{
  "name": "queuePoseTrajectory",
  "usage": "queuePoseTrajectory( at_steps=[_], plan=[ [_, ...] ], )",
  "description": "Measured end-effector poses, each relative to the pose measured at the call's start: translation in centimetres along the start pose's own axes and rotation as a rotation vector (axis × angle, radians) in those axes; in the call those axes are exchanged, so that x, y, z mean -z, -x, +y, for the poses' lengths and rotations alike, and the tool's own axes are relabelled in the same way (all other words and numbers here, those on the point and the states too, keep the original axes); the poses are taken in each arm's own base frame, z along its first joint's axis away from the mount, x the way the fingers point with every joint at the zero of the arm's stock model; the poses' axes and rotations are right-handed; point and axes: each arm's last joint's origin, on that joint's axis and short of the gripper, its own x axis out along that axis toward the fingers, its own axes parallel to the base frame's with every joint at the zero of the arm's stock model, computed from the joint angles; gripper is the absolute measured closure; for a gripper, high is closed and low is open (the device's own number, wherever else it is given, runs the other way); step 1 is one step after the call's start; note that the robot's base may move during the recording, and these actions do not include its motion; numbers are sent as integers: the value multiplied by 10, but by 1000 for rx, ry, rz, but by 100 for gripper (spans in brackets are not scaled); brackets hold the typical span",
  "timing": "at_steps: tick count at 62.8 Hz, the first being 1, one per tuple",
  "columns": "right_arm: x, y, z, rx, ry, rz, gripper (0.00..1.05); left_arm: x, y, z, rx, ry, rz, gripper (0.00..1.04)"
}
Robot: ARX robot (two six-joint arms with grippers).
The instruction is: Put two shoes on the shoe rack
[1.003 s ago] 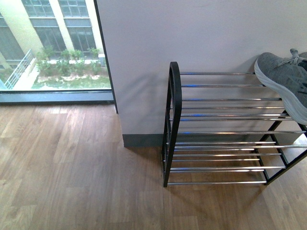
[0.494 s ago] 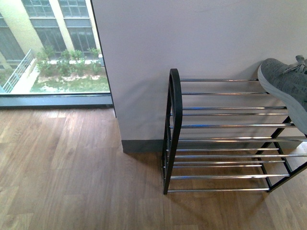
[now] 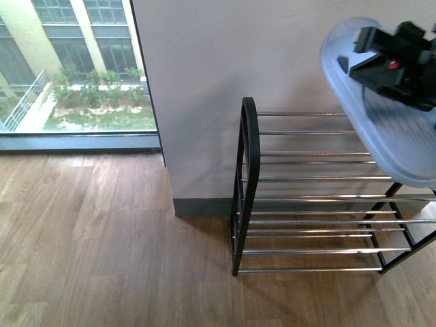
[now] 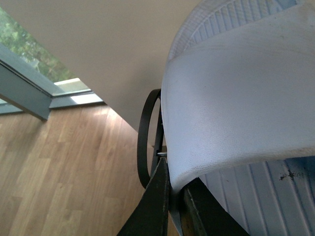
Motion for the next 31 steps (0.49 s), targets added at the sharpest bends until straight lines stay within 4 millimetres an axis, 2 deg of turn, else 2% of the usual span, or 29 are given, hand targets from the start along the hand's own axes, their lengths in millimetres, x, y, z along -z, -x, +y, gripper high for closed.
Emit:
queuePoseTrajectory(
  at_steps=[2, 13, 23, 31],
  plan=[
    [3, -12, 2, 11, -14, 14, 103, 0, 0, 0, 0, 0, 0, 100],
    [11, -44, -3, 29, -28, 79, 103, 0, 0, 0, 0, 0, 0, 100],
    [17, -70, -22, 70, -53, 136, 103, 0, 0, 0, 0, 0, 0, 100],
    [15, -87, -41, 102, -78, 156, 103, 0, 0, 0, 0, 0, 0, 100]
  ],
)
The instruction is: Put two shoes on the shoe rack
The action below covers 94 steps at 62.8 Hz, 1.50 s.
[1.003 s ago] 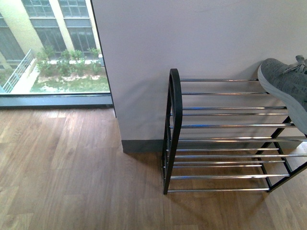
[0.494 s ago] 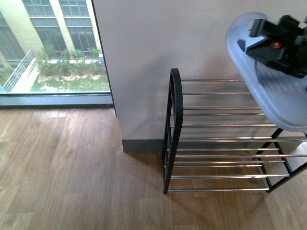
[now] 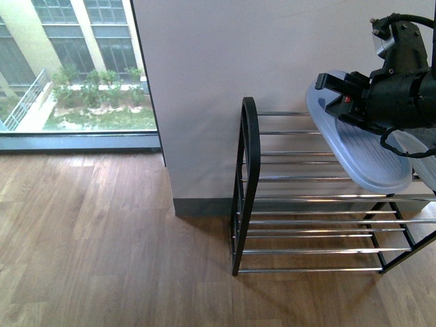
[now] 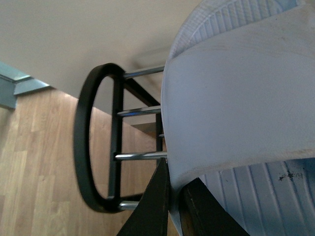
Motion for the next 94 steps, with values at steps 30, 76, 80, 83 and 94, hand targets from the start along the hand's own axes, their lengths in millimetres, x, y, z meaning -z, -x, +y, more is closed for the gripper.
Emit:
queuePoseTrajectory(
  at_steps=[30, 76, 80, 83, 94],
  plan=[
    [-11, -52, -57, 155, -66, 42, 103, 0, 0, 0, 0, 0, 0, 100],
    [-21, -26, -73, 115, -33, 19, 42, 0, 0, 0, 0, 0, 0, 100],
    [-27, -11, -65, 71, -22, -5, 31, 0, 0, 0, 0, 0, 0, 100],
    [-31, -1, -58, 42, -13, -20, 24, 0, 0, 0, 0, 0, 0, 100],
    [-35, 36, -38, -53, 20, -55, 9, 0, 0, 0, 0, 0, 0, 100]
  ],
)
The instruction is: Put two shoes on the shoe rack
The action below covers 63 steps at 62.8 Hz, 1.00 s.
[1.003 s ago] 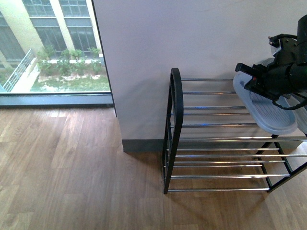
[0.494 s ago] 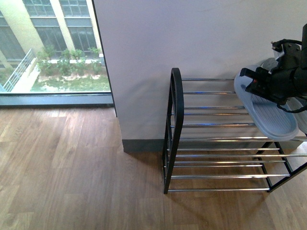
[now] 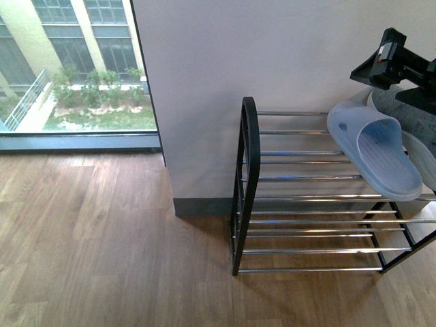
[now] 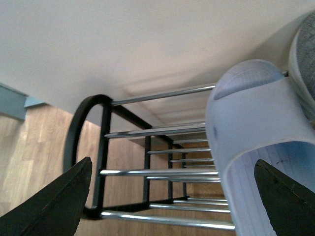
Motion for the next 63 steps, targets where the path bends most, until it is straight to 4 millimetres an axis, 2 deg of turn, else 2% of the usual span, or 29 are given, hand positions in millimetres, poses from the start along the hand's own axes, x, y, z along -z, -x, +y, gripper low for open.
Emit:
queuePoseTrajectory(
  at_steps=[9, 18, 26, 40, 53, 63],
  plan=[
    [-2, 36, 11, -86, 16, -33, 9, 0, 0, 0, 0, 0, 0, 100],
    [-10, 75, 12, -174, 65, -111, 9, 0, 0, 0, 0, 0, 0, 100],
    [-10, 112, 2, -215, 114, -179, 9, 0, 0, 0, 0, 0, 0, 100],
    [3, 161, -26, -194, 132, -280, 9, 0, 0, 0, 0, 0, 0, 100],
    [20, 188, -48, -126, 170, -379, 9, 0, 0, 0, 0, 0, 0, 100],
    [27, 190, -65, -14, 204, -483, 9, 0, 0, 0, 0, 0, 0, 100]
  ],
)
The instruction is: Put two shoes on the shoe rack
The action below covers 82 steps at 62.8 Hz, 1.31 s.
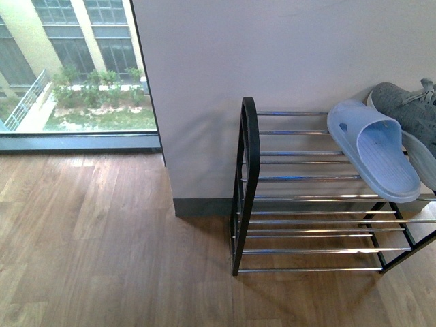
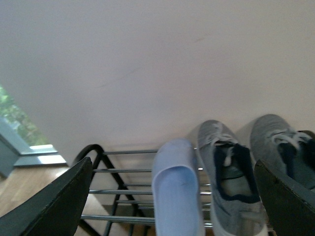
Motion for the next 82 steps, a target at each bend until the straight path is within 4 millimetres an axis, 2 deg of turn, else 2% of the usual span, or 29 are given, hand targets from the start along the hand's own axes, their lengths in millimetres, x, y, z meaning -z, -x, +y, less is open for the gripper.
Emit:
queuePoseTrajectory(
  at_steps=[10, 13, 17, 31, 50, 67, 82],
  plan=[
    [3, -1, -3, 16, 5, -9, 9, 0, 0, 0, 1, 0, 0, 100],
    [4, 0, -2, 30, 49, -34, 14, 0, 0, 0, 0, 0, 0, 100],
    [10, 4, 8, 54, 114, -66, 24, 0, 0, 0, -1, 0, 0, 100],
    [25, 24, 52, 43, 153, -48, 57, 0, 0, 0, 4, 0, 0, 100],
    [32, 44, 88, 44, 170, -49, 103, 0, 0, 0, 3, 0, 0, 100],
    [32, 61, 110, 38, 180, -66, 103, 0, 0, 0, 2, 0, 0, 100],
    [30, 71, 121, 52, 182, -81, 103, 0, 0, 0, 2, 0, 0, 100]
  ],
)
